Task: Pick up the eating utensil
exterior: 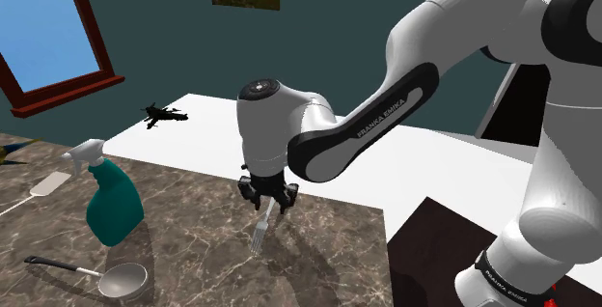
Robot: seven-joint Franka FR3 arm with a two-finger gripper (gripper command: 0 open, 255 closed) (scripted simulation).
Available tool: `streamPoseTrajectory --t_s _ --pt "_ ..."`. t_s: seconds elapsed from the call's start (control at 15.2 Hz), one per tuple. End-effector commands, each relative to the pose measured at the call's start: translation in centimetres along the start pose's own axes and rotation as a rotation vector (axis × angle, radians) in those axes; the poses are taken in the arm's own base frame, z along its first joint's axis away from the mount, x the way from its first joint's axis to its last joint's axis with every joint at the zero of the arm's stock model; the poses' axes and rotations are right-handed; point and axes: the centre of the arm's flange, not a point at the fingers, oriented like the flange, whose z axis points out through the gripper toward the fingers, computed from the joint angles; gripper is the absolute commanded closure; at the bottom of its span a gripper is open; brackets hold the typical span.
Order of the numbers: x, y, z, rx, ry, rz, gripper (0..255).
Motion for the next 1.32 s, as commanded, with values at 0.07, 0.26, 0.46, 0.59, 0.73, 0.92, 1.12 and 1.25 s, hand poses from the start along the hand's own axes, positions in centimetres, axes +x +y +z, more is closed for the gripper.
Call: streamPoseTrajectory --t_s 0.07,0.26,0.46,0.59,0.73,0.92,1.12,1.25 --pt "0.0 0.0 0.1 0.000 0.000 0.000 255" --pt "0.0 0.0 0.1 0.000 0.000 0.000 255" --pt "0.0 0.0 0.1 0.000 0.000 0.000 255" --pt "0.0 0.0 -0.5 0.000 0.000 0.000 255" --pt "0.2 0.0 -1.5 0.000 0.000 0.000 255" --pt "0.4 0.0 -3.1 0.000 0.000 0.000 255" --pt "0.7 0.0 -4.6 0.000 0.000 0.000 255" --pt "0.8 0.0 -5.7 0.000 0.000 0.000 255"
